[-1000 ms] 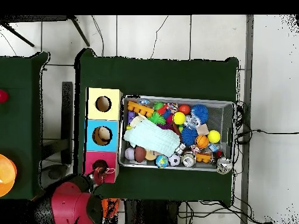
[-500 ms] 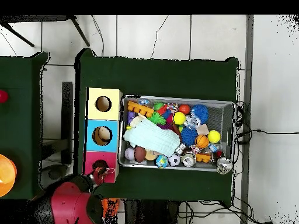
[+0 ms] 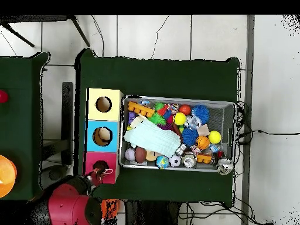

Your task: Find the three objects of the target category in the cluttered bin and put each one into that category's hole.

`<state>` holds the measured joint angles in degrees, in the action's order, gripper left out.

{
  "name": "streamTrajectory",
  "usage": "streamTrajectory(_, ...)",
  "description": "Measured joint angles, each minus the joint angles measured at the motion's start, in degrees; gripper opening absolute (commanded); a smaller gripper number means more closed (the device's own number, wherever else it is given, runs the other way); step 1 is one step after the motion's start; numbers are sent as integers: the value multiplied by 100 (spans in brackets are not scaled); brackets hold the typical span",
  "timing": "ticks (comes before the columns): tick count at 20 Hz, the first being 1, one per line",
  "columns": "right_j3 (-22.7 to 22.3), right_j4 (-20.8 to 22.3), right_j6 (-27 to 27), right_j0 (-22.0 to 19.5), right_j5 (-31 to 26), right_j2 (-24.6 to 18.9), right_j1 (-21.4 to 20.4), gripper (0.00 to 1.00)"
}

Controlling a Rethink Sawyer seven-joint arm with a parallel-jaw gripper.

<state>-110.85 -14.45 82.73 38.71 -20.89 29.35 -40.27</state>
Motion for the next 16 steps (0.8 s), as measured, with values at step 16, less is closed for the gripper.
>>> streamTrajectory(16, -1, 139, 0, 0, -326, 1, -262, 100)
